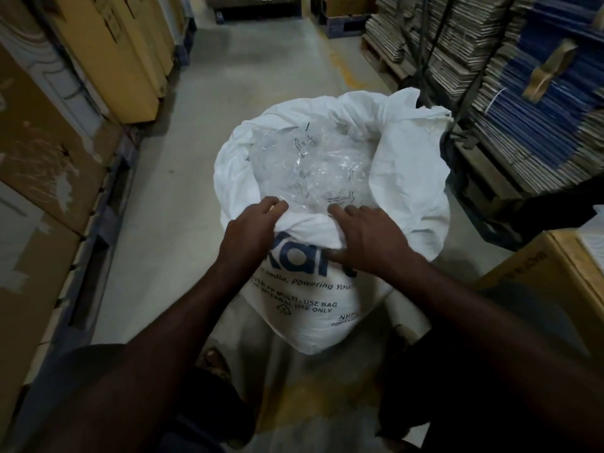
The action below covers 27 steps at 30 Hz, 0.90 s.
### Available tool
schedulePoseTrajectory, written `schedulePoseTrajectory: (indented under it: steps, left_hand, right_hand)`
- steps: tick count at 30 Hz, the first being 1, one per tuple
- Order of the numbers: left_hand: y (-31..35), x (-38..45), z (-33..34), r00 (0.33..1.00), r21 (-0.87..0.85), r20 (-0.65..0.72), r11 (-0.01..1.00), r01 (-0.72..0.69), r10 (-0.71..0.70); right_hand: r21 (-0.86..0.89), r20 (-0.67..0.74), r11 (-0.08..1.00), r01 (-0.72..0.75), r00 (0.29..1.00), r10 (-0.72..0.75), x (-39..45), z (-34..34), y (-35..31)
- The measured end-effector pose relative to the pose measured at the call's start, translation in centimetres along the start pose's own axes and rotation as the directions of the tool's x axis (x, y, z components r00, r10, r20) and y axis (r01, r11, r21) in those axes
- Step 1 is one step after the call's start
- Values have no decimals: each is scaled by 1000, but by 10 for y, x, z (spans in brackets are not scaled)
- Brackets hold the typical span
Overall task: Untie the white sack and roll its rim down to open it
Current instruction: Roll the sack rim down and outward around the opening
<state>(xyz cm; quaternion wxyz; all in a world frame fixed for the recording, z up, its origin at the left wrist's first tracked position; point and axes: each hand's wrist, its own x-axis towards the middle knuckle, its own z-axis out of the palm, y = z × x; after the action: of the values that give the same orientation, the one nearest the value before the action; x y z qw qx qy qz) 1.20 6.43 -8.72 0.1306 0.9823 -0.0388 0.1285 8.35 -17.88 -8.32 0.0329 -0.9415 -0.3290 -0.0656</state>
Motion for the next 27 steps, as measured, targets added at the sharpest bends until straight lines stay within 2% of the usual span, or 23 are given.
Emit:
schedulePoseTrajectory:
  steps: [3,5,7,10,13,16,21,24,25,27]
  left_hand:
    - [-8,7,-8,1000,-31,17,999,4,-3]
    - [-7,17,-11,997,73,17,994,-78,77]
    - [9,20,-18,985,158,74,973,-168,158]
    - [37,13,-15,953,215,158,933,-290,260]
    - [47,14,1,960,183,196,954,-239,203]
    - [47,15,-4,969,174,114,956,-236,219]
    - [41,20,-11,977,203,8,957,-208,211]
    - [29,23,-24,986,173,-78,976,-130,145]
    - [20,22,-31,989,154,-100,984,-93,109]
    - [0,18,-43,989,121,-147,993,8,10]
  right_hand:
    - [39,20,999,8,1000,-9,-5,-3,3]
    - [30,53,999,26,998,-28,-9,0,-3]
    - [28,61,999,35,997,-36,-10,6,-7]
    - [-36,-50,998,57,997,-59,-9,8,-6]
    - [-8,-107,991,133,985,-133,-7,5,-4]
    - [-16,-65,989,149,987,-149,-11,-9,16]
    - [-63,106,997,-47,993,53,-22,-23,40]
    - [50,172,993,-105,980,95,-23,-18,11]
    - [82,168,991,-108,981,93,-22,-15,-2]
    - [58,49,998,-24,999,21,-14,-10,-28]
